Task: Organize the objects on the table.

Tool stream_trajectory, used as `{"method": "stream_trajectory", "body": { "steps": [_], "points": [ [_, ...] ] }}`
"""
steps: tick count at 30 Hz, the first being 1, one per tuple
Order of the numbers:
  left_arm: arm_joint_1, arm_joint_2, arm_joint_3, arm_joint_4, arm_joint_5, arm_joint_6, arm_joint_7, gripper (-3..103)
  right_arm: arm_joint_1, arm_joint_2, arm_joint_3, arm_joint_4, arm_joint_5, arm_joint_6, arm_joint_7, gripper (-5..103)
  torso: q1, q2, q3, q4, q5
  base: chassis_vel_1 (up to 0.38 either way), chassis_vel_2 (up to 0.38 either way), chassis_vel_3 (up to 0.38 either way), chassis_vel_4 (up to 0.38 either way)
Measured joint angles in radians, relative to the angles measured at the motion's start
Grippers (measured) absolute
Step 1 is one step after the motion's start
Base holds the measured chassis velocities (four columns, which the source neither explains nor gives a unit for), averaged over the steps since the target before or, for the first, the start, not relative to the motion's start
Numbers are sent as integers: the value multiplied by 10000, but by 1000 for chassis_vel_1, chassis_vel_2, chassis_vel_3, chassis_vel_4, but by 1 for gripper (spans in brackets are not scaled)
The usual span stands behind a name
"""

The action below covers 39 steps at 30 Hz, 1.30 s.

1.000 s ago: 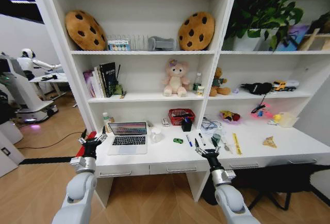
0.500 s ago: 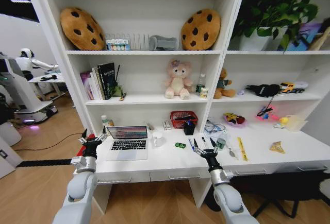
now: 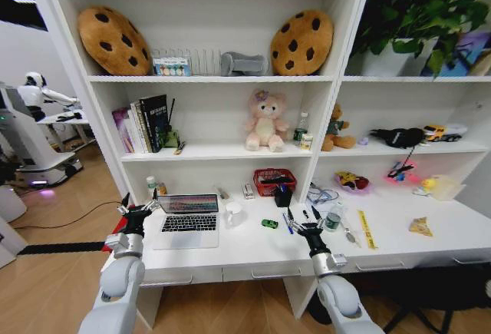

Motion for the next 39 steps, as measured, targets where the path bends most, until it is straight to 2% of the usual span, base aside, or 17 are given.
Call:
{"method": "stream_trajectory", "body": {
  "steps": [5,10,11,13,14,17,18,21,23,26,27,29,33,35,36,38,39],
  "points": [
    [52,2,92,44,253,-9,110,92,-84,2,-12,-17,-100,188,3,100,3,-1,0,0,-1,-25,34,18,-27],
    [-62,35,331,196,589,23,154,70,-201,160,-72,-293,-643,620,100,100,-2,0,0,-1,0,0,0,0,0],
    [-62,35,331,196,589,23,154,70,-201,160,-72,-293,-643,620,100,100,-2,0,0,-1,0,0,0,0,0],
    [-95,171,502,250,681,113,205,59,-195,215,-110,-524,-640,760,231,100,-3,0,0,-1,-2,0,0,0,0],
    [-95,171,502,250,681,113,205,59,-195,215,-110,-524,-640,760,231,100,-3,0,0,-1,-2,0,0,0,0],
    [-174,632,714,620,1044,185,307,43,-196,218,-116,-743,-601,834,281,100,-2,0,0,0,-2,0,0,0,0],
    [-174,632,714,620,1044,185,307,43,-196,218,-116,-743,-601,834,281,100,-2,0,0,0,-2,0,0,0,0],
    [-344,1056,806,925,1224,283,361,26,-121,93,-131,-894,-464,930,283,100,-1,0,0,-1,-3,0,0,0,0],
    [-387,1239,822,971,1246,333,376,26,-56,41,-147,-1033,-419,1036,284,100,-1,0,0,0,-4,0,0,0,0],
    [-505,1780,840,917,1123,586,395,11,150,-9,-245,-1627,-324,1526,268,100,-2,0,0,0,-4,0,0,0,0],
    [-505,1780,840,917,1123,586,395,11,150,-9,-245,-1627,-324,1526,268,100,-2,0,0,0,-4,0,0,0,0],
    [-573,2236,871,808,1007,795,411,2,294,-10,-360,-2010,-311,1768,232,100,-1,0,0,-1,0,0,0,0,0],
    [-614,3027,1084,765,926,1050,594,0,383,31,-486,-2257,-274,1970,208,100,-1,0,0,0,-3,0,0,0,0],
    [-616,3838,1326,861,909,1094,723,0,357,72,-572,-2263,-265,1999,208,100,-1,0,0,-1,-4,0,0,0,0],
    [-616,3838,1326,861,909,1094,723,0,357,72,-572,-2263,-265,1999,208,100,-1,0,0,-1,-4,0,0,0,0],
    [-667,4633,1484,1006,823,1095,787,0,330,106,-637,-2237,-296,1999,204,100,-1,0,0,1,-4,0,0,0,0],
    [-667,4633,1484,1006,823,1095,787,0,330,106,-637,-2237,-296,1999,204,100,-1,0,0,1,-4,0,0,0,0]
  ]
}}
